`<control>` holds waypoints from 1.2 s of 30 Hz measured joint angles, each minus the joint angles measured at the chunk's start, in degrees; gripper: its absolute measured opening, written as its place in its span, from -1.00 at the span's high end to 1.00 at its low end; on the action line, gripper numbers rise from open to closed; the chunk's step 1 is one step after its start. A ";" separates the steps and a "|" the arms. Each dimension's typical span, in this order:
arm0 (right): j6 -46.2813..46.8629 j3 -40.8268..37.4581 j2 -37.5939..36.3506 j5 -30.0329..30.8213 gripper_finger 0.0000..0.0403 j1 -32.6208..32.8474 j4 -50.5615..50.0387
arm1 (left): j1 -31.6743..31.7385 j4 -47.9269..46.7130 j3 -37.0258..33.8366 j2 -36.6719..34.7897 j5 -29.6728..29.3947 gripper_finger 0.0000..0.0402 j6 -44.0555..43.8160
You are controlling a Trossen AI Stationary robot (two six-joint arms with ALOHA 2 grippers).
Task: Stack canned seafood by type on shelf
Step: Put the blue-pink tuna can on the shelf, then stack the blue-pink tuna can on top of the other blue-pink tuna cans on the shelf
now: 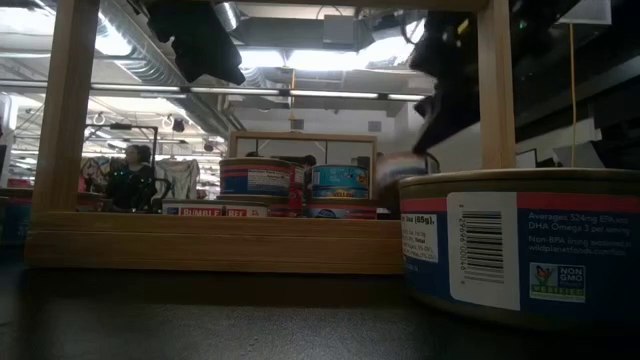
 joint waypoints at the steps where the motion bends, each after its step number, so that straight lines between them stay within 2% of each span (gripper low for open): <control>1: 0.00 0.67 0.00 0.13 1.00 0.83 -0.16 | 0.00 0.00 0.00 0.00 0.00 0.31 0.00; 7: -0.07 4.73 -0.01 4.58 1.00 5.30 -2.91 | 0.02 0.00 0.00 0.00 0.00 0.31 0.02; 19: -0.69 5.99 0.18 5.52 1.00 10.87 0.98 | 0.00 0.00 0.00 0.00 0.00 0.31 0.04; 26: -5.23 5.99 4.94 5.87 1.00 11.09 8.35 | 0.01 0.11 0.00 0.01 -0.01 0.31 0.04; 31: -9.20 6.02 8.76 10.55 1.00 11.09 12.90 | 0.00 0.07 0.00 0.02 0.00 0.31 0.07; 36: -11.05 6.09 11.41 13.84 1.00 11.07 13.12 | 0.00 0.03 0.00 0.02 0.00 0.31 0.09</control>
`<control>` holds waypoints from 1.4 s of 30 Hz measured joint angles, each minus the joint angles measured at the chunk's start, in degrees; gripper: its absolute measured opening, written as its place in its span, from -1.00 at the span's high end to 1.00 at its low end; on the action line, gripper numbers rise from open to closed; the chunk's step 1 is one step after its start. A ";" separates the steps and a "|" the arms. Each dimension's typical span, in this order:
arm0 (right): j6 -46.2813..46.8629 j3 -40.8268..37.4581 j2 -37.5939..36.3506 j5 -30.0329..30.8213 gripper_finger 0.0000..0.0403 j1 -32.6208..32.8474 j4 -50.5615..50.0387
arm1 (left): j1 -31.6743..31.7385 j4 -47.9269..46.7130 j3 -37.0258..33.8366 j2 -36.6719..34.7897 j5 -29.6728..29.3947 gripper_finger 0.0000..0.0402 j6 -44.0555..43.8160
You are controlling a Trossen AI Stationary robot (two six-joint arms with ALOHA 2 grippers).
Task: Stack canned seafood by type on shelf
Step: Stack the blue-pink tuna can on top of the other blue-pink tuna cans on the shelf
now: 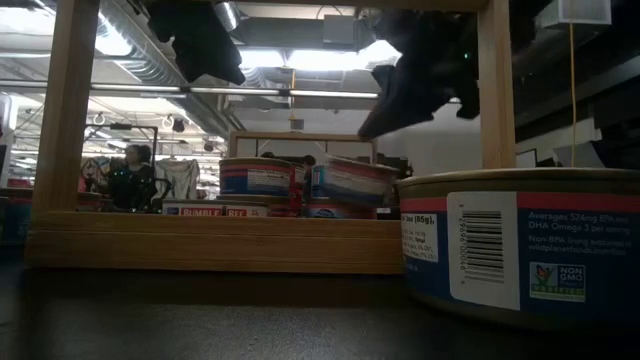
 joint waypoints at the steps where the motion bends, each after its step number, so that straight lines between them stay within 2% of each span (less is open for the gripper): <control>1: -0.17 -0.01 0.50 0.53 1.00 0.00 0.03 | 0.00 0.00 0.00 0.00 -0.02 0.31 0.05; 15: -0.18 -0.01 1.90 0.85 1.00 0.00 0.02 | 0.00 0.01 0.00 0.00 0.00 0.31 1.05; 21: 0.84 1.50 1.90 0.83 0.92 0.01 -0.73 | 0.02 0.01 0.00 0.00 0.00 0.31 1.05; 26: 1.66 3.36 1.92 -0.24 0.69 0.02 -1.86 | 0.02 0.00 0.00 0.00 0.00 0.31 1.04; 35: 2.22 3.70 1.92 -0.24 0.08 0.07 -2.82 | 0.02 0.01 0.00 0.00 0.00 0.31 0.97; 42: 2.20 3.70 1.92 -0.24 -0.15 0.07 -5.39 | -0.38 -0.56 0.00 0.00 0.14 0.31 0.43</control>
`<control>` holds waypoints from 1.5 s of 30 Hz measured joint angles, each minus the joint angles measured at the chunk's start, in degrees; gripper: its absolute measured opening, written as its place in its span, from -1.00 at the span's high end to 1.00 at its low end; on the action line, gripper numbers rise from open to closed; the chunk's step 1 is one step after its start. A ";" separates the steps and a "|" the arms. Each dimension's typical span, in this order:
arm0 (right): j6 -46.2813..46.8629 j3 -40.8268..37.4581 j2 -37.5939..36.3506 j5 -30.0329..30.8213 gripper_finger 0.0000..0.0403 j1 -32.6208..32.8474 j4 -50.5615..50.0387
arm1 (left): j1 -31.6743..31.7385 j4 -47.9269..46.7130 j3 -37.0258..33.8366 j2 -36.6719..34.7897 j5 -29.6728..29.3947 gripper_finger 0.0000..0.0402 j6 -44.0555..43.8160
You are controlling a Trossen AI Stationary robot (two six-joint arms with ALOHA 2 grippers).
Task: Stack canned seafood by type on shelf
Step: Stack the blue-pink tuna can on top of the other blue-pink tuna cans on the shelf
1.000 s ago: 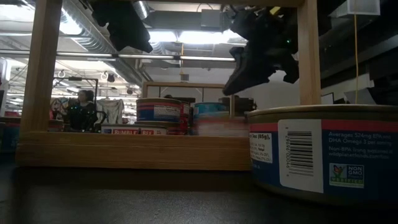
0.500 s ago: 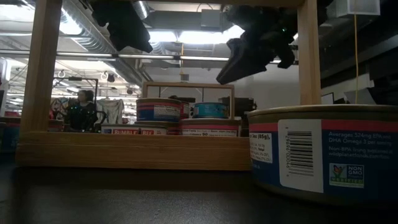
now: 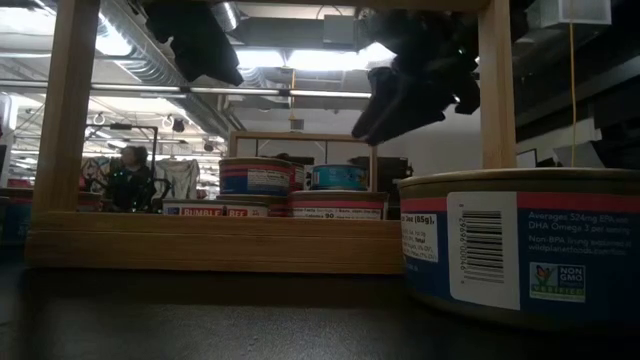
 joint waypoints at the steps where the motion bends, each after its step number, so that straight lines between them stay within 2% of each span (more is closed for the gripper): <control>1: 0.00 0.00 0.00 0.00 -0.16 0.00 -0.53 | -0.27 -0.64 0.00 -0.02 0.29 0.31 -0.51; 6: 0.00 0.00 0.00 0.00 -0.17 0.00 -1.83 | -2.67 -10.59 0.00 -0.04 3.21 0.31 -6.71; 12: -0.02 0.00 0.00 0.00 -0.18 0.00 -1.79 | -7.93 -25.41 -0.02 -0.04 3.53 0.31 -21.76; 20: -0.02 0.00 0.00 0.00 -0.18 0.00 -1.81 | -17.05 -26.86 -0.02 3.00 3.51 0.31 -32.48; 27: -0.02 0.00 0.00 0.00 -0.18 0.00 -2.40 | -22.30 -28.11 -0.02 9.35 3.39 0.31 -34.59; 40: -0.02 0.00 0.00 -0.01 -0.18 0.00 -2.64 | -22.66 -31.43 0.26 17.75 1.90 0.31 -35.01; 45: -0.02 0.00 0.00 -0.02 -0.17 0.00 -2.62 | -22.57 -33.25 0.15 18.51 -3.43 0.31 -34.85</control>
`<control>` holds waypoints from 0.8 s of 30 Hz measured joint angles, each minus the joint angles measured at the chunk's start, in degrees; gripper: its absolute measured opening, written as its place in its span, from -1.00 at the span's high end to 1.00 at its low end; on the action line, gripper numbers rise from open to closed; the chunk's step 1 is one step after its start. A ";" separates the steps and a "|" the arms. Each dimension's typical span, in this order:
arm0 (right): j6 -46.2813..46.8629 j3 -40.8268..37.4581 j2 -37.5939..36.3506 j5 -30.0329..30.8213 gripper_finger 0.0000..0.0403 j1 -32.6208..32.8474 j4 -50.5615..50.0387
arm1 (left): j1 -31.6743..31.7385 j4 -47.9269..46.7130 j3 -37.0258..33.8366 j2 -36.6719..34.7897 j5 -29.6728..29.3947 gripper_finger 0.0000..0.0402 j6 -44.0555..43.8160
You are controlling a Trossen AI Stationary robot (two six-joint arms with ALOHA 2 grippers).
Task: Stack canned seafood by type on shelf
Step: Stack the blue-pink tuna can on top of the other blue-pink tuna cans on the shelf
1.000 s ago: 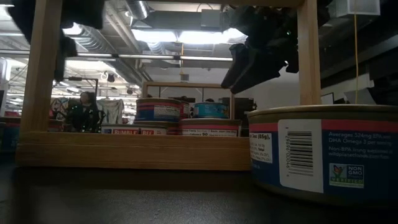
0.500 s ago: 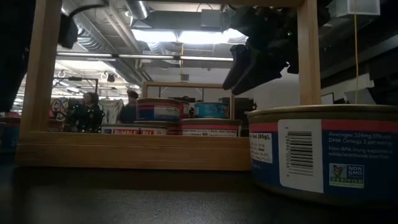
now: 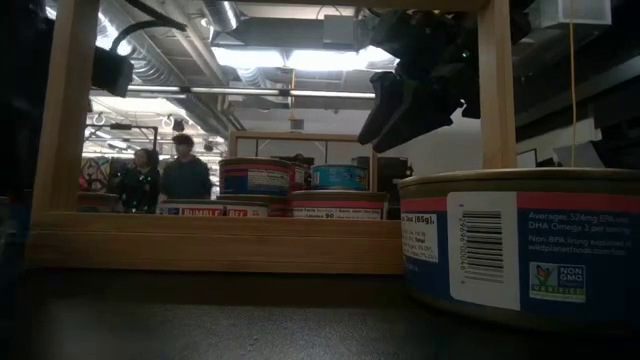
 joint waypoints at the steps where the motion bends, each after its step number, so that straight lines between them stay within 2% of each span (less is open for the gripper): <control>1: 0.00 0.00 0.00 0.02 -0.18 0.00 0.01 | 0.02 -0.63 -0.04 0.09 -1.79 0.31 0.30; 5: -0.02 0.00 0.00 0.01 -0.17 0.00 0.02 | 0.28 -1.36 -0.33 0.25 -6.46 0.31 2.89; 15: -0.02 0.00 0.00 0.02 -0.18 -0.04 0.02 | 1.85 -0.90 -2.77 0.09 -8.58 0.34 4.85; 18: -0.03 0.00 0.00 0.02 -0.17 -0.04 0.02 | 1.85 -1.10 -2.80 0.09 -8.62 0.49 6.56; 24: -0.04 0.00 0.00 0.02 -0.17 -0.04 0.02 | 1.82 -1.15 -2.80 0.03 -8.75 0.92 7.61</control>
